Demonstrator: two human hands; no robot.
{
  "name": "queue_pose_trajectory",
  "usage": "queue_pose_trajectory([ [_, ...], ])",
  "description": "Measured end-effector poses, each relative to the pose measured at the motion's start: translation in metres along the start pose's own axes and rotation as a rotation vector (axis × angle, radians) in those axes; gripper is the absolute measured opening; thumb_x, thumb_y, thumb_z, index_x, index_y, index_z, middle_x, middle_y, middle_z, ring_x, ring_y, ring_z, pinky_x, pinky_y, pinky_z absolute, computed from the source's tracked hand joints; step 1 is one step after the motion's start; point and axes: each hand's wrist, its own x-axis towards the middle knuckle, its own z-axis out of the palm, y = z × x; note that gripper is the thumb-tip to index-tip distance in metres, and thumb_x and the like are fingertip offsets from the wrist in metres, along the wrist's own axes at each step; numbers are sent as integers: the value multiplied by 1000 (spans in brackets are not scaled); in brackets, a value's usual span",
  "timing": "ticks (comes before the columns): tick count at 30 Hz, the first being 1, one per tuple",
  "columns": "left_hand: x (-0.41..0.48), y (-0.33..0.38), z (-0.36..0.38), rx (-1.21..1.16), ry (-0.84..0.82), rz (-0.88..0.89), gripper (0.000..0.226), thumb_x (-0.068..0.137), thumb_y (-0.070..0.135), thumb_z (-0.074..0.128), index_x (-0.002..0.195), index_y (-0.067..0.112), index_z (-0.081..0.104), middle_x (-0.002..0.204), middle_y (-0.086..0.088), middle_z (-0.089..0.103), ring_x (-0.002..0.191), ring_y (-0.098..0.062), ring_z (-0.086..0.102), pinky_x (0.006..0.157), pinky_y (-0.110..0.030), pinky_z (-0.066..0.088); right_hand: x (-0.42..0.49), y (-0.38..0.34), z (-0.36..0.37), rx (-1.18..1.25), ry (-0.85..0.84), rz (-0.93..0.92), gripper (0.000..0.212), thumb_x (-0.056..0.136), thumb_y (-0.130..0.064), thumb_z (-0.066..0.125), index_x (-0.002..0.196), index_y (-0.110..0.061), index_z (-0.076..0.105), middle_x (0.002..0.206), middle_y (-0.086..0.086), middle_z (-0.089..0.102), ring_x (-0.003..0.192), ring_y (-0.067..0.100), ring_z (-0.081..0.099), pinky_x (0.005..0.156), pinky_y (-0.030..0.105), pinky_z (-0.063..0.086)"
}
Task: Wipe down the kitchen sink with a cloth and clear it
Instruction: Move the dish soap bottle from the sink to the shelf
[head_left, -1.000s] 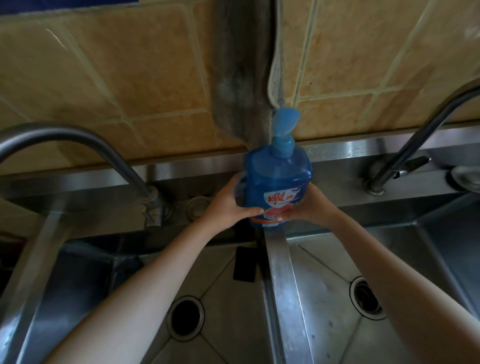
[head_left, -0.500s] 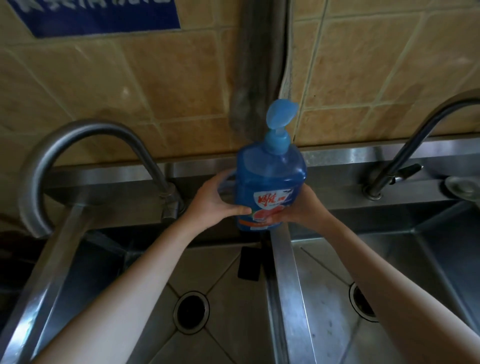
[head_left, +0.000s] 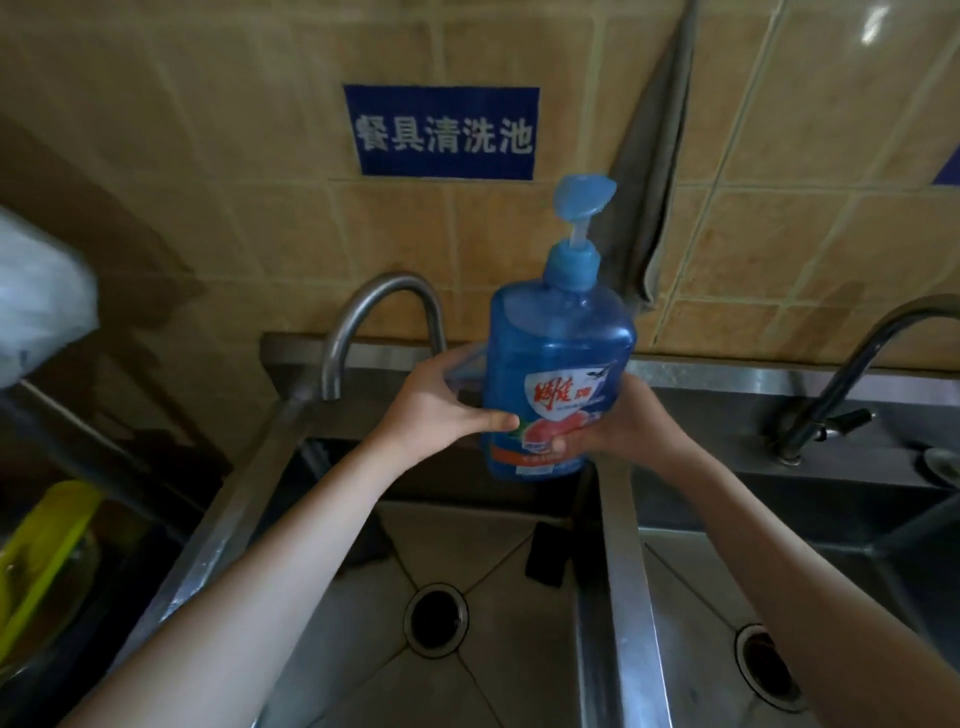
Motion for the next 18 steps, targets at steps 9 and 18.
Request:
queue_pose_trajectory([
  [9, -89, 37, -81, 110, 240, 67, 73, 51, 35, 86, 118, 16, 61, 107, 4, 71, 103, -12, 65, 87, -36, 54, 9, -88, 75, 36, -128, -121, 72, 49, -25, 94, 112, -14, 61, 103, -8, 73, 95, 9, 70, 74, 16, 54],
  [18, -201, 61, -179, 258, 505, 82, 83, 48, 42, 86, 124, 21, 59, 95, 10, 72, 87, -10, 65, 79, -35, 54, 28, -168, 193, 128, -363, -271, 77, 52, -20, 92, 119, -7, 57, 112, 1, 71, 104, 18, 67, 87, 27, 54],
])
